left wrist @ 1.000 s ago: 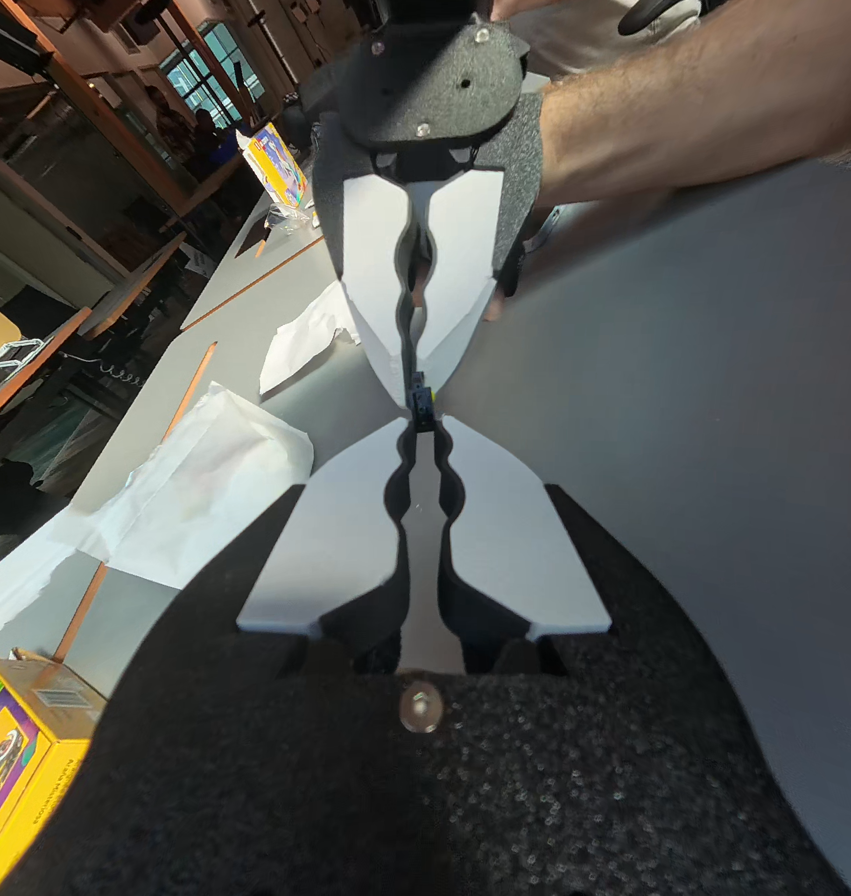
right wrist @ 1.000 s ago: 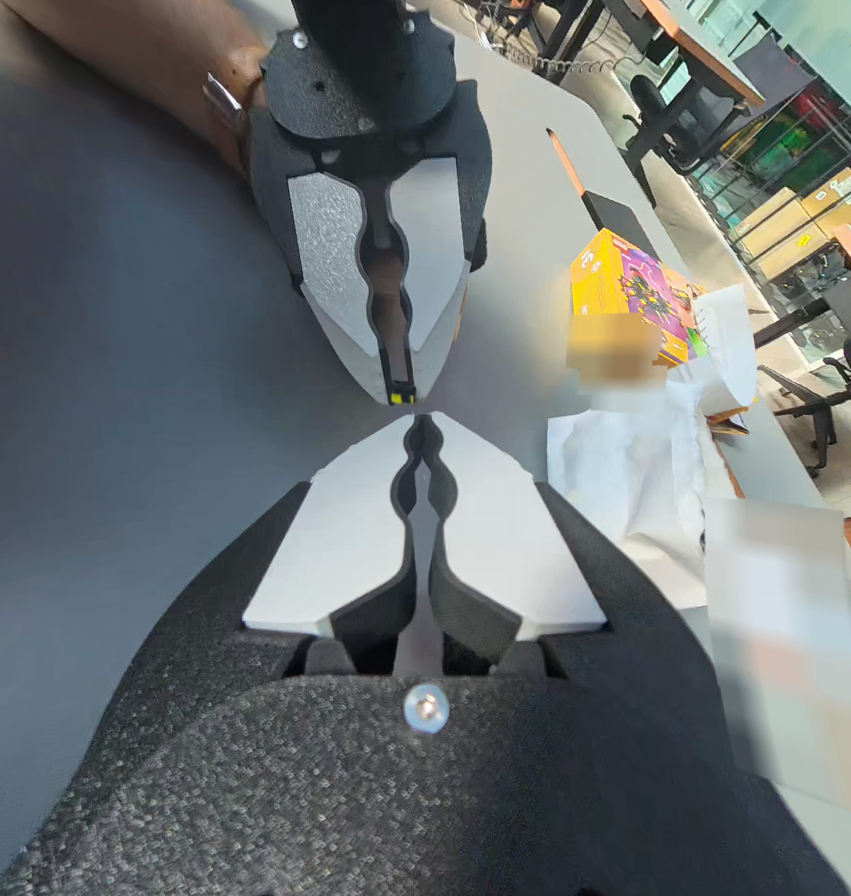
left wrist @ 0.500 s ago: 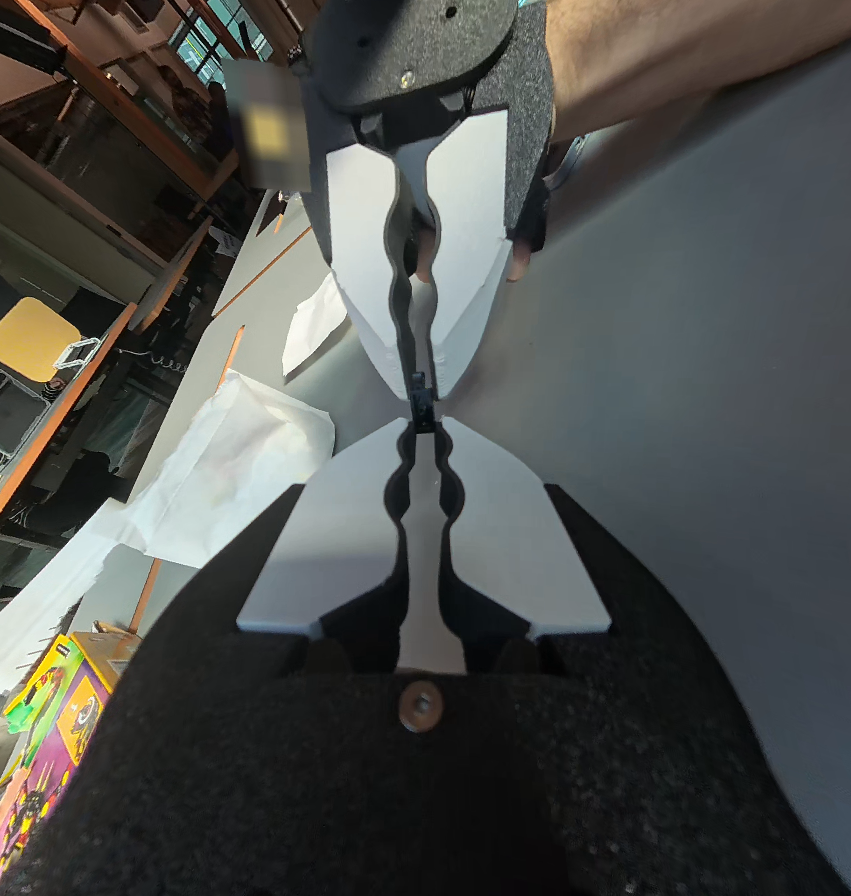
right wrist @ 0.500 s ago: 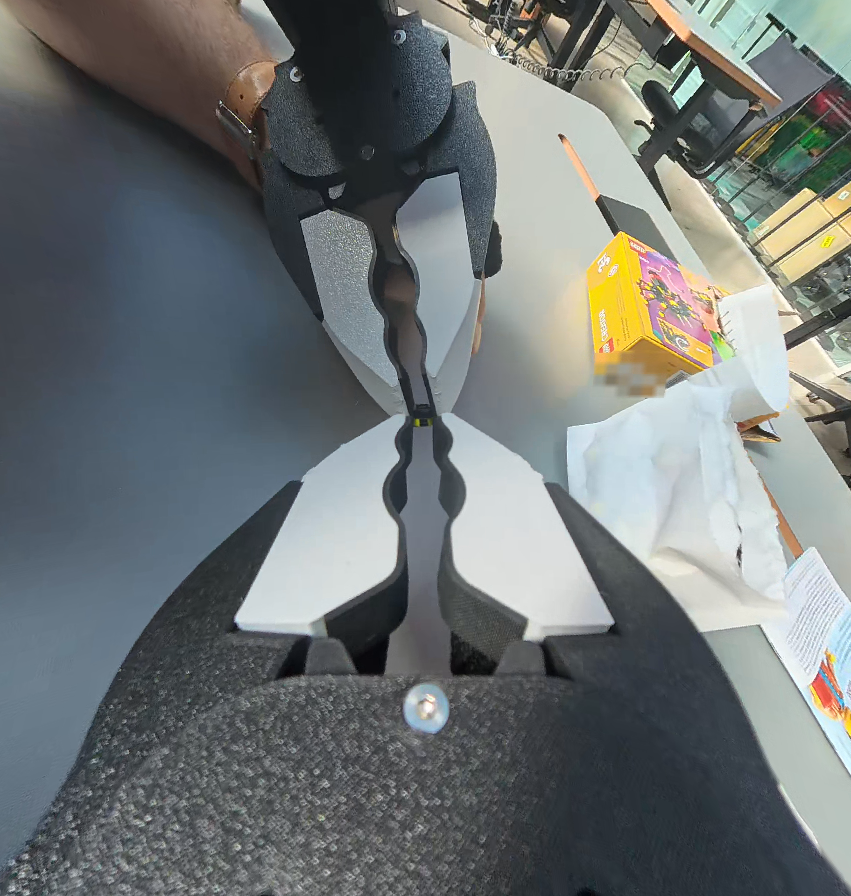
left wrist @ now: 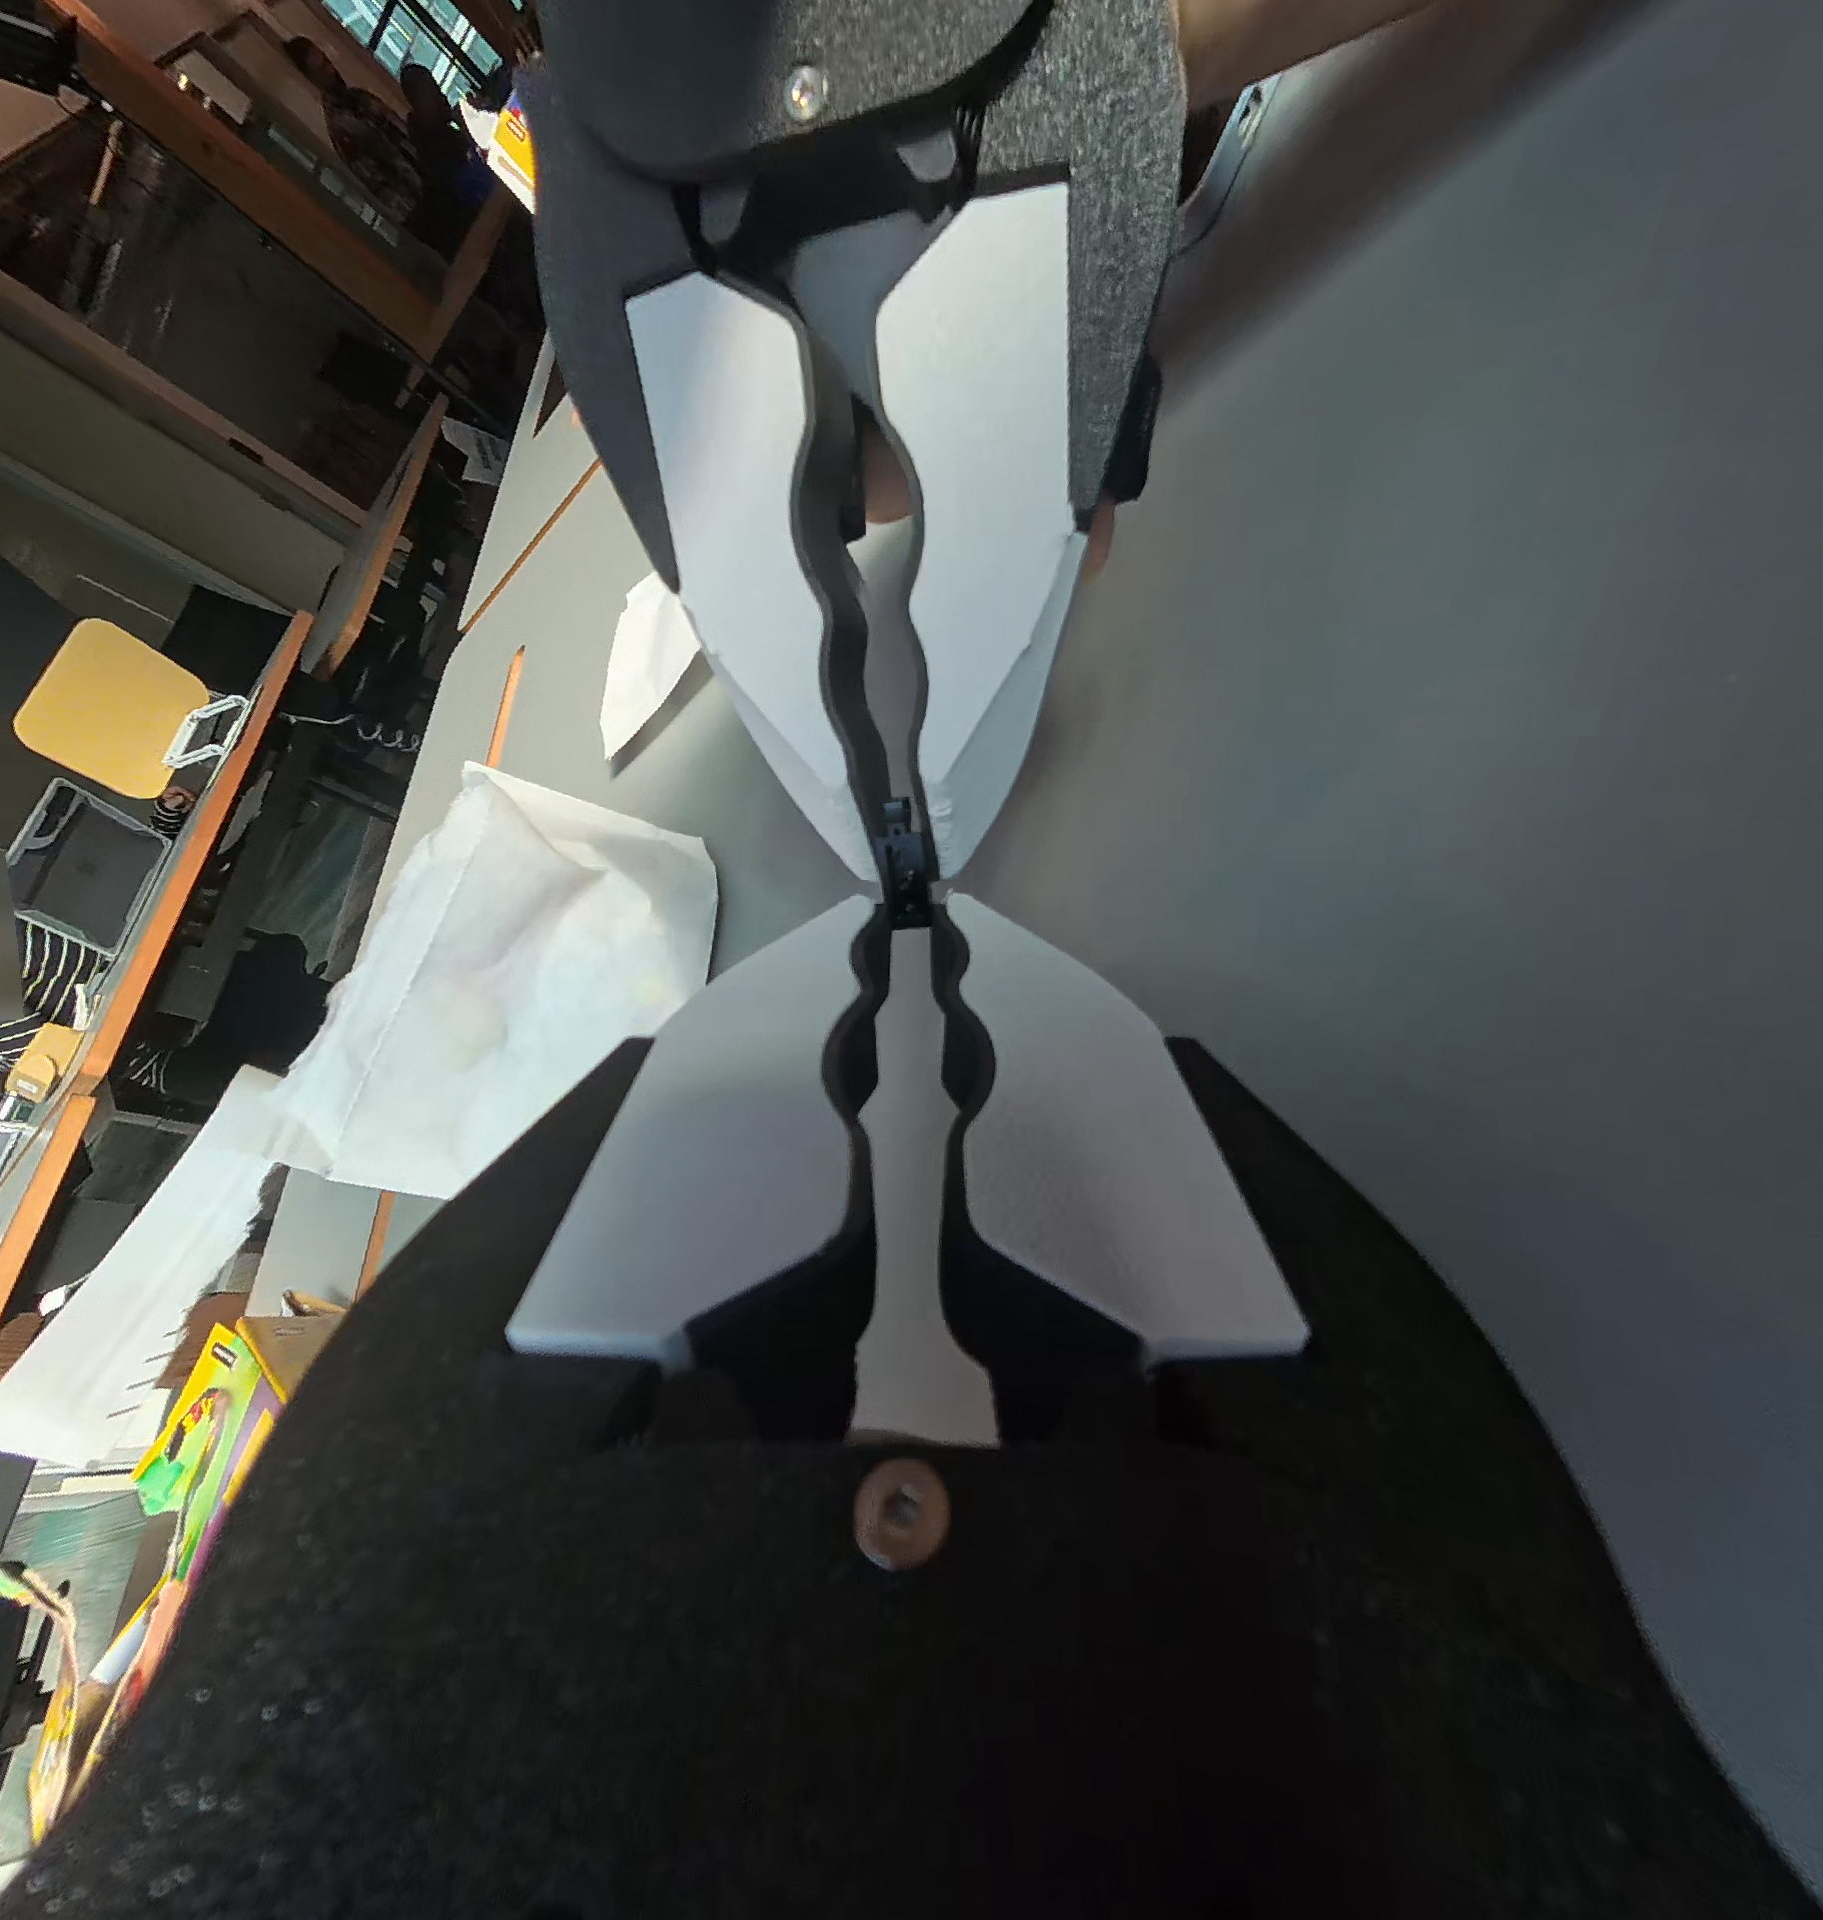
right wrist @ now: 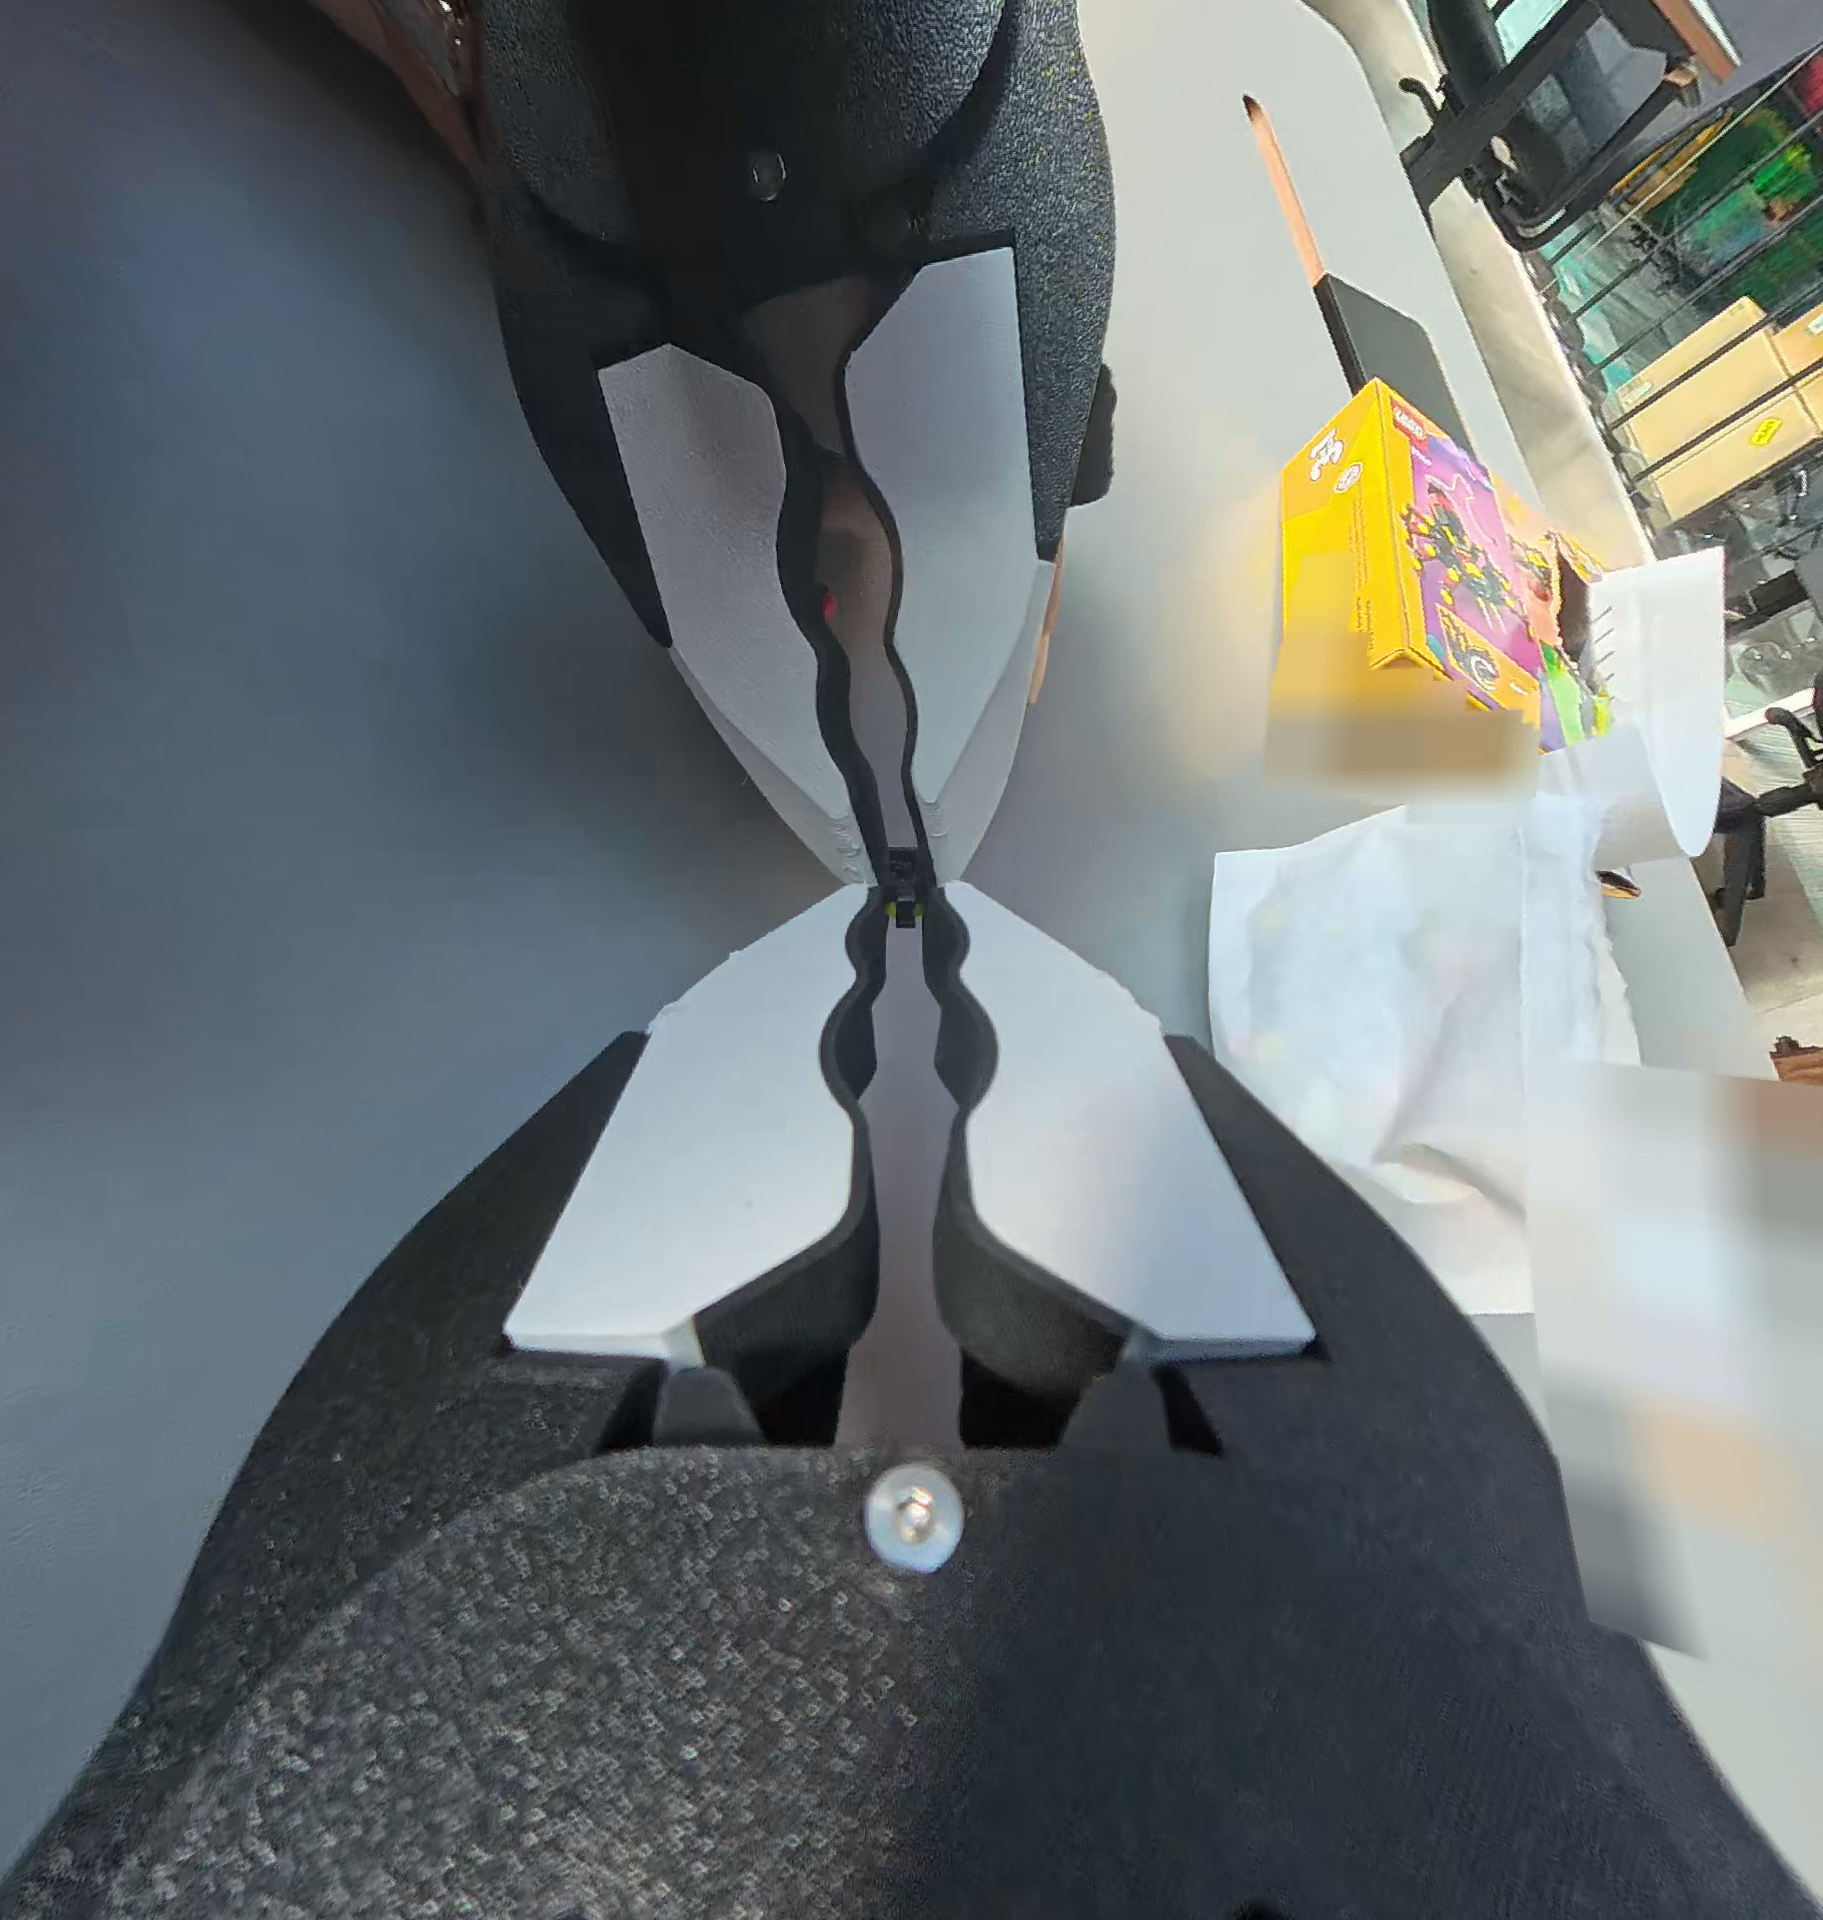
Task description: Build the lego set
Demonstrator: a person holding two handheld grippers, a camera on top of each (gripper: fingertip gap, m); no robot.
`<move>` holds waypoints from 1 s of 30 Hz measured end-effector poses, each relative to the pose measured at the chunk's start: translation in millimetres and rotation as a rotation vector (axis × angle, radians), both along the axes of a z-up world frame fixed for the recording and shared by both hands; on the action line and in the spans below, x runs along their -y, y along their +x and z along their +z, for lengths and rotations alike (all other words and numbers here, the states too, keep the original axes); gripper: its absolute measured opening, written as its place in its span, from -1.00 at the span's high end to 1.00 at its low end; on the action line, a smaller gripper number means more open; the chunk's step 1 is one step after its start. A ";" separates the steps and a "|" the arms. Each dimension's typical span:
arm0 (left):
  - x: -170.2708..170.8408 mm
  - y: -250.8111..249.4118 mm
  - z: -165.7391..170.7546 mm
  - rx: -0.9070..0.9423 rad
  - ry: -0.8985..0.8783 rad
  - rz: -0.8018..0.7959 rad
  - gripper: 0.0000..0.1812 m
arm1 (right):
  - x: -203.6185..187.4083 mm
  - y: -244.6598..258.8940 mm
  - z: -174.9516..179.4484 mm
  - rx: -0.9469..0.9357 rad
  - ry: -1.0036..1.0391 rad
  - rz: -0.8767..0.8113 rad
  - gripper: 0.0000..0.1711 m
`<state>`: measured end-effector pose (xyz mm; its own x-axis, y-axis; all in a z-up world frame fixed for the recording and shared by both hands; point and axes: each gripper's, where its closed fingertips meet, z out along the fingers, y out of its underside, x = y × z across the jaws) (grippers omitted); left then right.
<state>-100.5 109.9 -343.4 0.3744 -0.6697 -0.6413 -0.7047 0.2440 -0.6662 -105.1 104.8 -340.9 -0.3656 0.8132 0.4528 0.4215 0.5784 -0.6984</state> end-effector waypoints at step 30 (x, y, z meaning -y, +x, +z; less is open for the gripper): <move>-10.0 -13.4 -4.7 -0.064 0.070 0.062 0.92 | -9.2 -5.4 1.0 -0.062 0.112 -0.044 0.85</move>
<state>-113.9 120.0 -348.0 0.3704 -0.5990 -0.7099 -0.7607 0.2430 -0.6019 -110.5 114.0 -339.9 -0.2996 0.7708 0.5622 0.4063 0.6362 -0.6558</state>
